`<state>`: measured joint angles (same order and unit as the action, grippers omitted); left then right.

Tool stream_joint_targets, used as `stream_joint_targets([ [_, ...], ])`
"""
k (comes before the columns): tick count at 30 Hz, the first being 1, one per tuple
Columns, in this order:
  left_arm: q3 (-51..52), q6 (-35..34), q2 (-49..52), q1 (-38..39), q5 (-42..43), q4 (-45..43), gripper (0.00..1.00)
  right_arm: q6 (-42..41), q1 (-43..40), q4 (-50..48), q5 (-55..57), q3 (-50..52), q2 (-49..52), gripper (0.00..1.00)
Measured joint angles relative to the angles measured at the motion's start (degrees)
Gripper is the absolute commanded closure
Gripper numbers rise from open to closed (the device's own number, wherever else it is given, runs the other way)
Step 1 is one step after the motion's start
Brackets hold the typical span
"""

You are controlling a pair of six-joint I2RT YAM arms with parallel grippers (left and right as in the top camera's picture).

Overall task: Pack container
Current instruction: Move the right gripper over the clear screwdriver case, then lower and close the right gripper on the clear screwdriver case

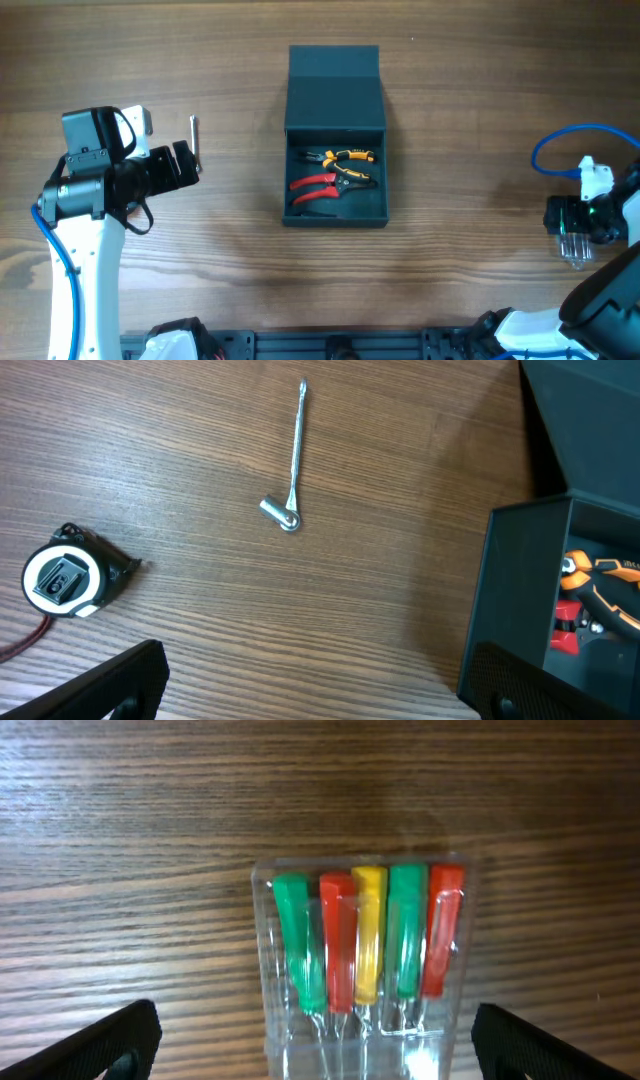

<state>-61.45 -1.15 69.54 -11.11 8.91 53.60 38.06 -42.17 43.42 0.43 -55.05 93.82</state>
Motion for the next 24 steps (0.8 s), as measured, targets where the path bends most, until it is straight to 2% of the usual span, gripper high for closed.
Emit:
stream_joint_targets([
  [18,0.0,0.0,0.0,0.0,0.0,0.15,0.0,3.67,-0.44,-6.23,-0.44,2.67,0.17,0.0],
  [24,0.0,0.0,0.0,0.0,0.02,0.17,0.0,3.82,-0.55,-6.62,-0.46,2.69,3.85,0.0],
])
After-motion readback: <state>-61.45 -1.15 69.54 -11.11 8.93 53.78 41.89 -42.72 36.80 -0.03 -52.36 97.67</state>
